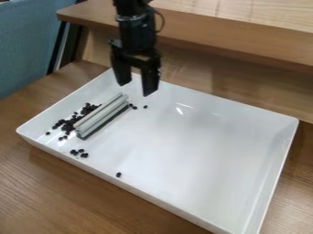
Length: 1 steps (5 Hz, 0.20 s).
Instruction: Sweep into pile
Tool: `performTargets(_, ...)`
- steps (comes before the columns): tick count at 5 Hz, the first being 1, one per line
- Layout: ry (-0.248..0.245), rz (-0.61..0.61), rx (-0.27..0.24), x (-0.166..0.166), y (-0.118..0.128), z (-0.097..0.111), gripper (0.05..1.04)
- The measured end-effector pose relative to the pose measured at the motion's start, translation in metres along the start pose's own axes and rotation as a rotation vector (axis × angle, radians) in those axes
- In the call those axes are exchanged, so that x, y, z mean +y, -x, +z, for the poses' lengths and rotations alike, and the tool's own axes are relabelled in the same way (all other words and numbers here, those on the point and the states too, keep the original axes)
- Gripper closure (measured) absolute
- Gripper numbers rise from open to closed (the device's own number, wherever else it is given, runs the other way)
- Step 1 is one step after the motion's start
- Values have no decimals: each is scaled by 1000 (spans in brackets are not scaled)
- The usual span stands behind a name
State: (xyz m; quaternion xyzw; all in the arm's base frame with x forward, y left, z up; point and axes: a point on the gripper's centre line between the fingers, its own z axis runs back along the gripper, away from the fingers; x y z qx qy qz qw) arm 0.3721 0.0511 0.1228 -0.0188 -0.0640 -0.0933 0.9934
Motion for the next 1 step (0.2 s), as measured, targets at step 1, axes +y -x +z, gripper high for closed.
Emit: performTargets(1,2,-51,6,-26,-7,-2,83)
